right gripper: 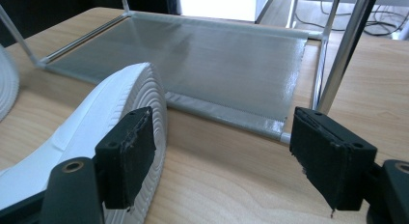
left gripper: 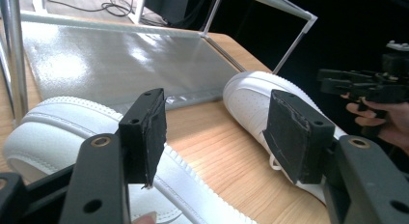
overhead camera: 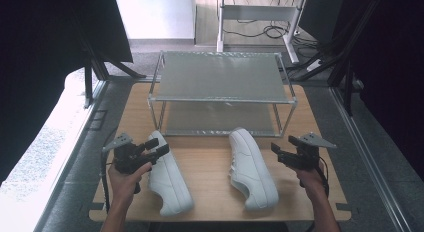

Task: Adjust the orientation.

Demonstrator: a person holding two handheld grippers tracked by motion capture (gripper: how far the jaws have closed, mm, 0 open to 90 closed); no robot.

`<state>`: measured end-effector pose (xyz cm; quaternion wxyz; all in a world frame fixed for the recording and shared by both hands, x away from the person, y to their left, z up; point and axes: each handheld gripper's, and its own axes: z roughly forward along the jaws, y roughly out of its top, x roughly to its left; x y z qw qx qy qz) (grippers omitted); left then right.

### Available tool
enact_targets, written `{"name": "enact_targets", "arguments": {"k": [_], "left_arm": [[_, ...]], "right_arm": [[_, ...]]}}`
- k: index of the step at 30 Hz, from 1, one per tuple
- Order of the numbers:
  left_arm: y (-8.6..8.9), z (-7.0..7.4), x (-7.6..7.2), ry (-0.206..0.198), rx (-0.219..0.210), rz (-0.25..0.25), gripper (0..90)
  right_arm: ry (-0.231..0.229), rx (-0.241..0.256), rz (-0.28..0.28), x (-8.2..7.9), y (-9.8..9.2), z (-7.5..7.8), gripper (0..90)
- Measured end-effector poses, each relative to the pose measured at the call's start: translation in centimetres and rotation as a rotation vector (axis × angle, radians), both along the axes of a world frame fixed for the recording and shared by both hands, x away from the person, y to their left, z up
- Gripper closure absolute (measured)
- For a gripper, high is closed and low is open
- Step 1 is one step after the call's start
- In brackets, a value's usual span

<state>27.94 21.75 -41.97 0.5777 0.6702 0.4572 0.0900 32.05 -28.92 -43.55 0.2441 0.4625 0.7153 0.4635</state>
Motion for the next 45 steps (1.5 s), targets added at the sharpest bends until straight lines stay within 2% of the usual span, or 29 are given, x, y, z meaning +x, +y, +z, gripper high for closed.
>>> {"name": "enact_targets", "arguments": {"k": [6,12,16,19,21,22,23,24,26,28,30,31,36,38,42,45], "left_arm": [[0.3,0.0,0.0,0.003,0.004,0.029,38.4],[0.7,0.2,-0.1,-0.003,-0.019,0.032,38.2],[0.6,0.4,-0.3,-0.022,-0.068,-0.002,38.1],[0.2,0.4,-0.3,-0.018,-0.072,-0.014,39.7],[-0.2,0.4,-0.2,-0.014,-0.066,-0.018,42.6],[-0.3,0.4,-0.2,-0.007,-0.065,-0.026,51.0],[-0.4,0.4,-0.2,0.001,-0.079,-0.044,51.0],[-0.6,0.5,-0.2,0.005,-0.100,-0.072,55.7],[-0.9,0.7,-0.4,-0.001,-0.084,-0.088,62.6],[-1.0,0.8,-0.5,-0.004,-0.078,-0.089,66.2],[-1.0,1.1,-0.9,-0.001,-0.075,-0.084,78.8],[-1.0,1.1,-0.9,-0.001,-0.075,-0.084,82.3],[-0.7,1.5,-1.4,-0.003,-0.100,-0.111,89.8],[-0.5,1.5,-1.4,-0.001,-0.093,-0.114,90.0],[-0.1,1.2,-1.3,0.018,-0.081,-0.096,90.0],[0.3,0.7,-1.2,0.049,-0.069,-0.054,90.0]], "right_arm": [[0.019,0.025,-0.014,-0.2,-0.9,-0.3,29.8],[0.033,0.051,-0.033,-0.5,-1.5,-0.8,30.0],[0.036,0.048,-0.018,-0.5,-1.5,-1.2,29.5],[0.034,0.056,-0.021,-0.5,-1.6,-1.3,29.5],[0.041,0.052,-0.020,-0.4,-1.7,-1.4,29.5],[0.046,0.046,-0.022,-0.4,-1.7,-1.5,29.6],[0.046,0.046,-0.022,-0.4,-1.7,-1.5,29.6],[0.042,0.046,-0.022,-0.5,-1.8,-1.4,30.0],[0.037,0.051,-0.025,-0.5,-1.9,-1.4,30.0],[0.038,0.050,-0.027,-0.5,-1.9,-1.3,30.0],[0.034,0.047,-0.036,-0.5,-1.9,-1.2,30.2],[0.034,0.047,-0.036,-0.5,-1.9,-1.2,30.2],[0.028,0.036,-0.038,-0.7,-1.7,-1.0,30.4],[0.030,0.025,-0.053,-0.5,-1.6,-1.2,30.4],[0.051,0.025,-0.069,-0.3,-1.8,-1.5,32.7],[0.072,0.037,-0.080,-0.3,-2.1,-1.7,33.2]]}}
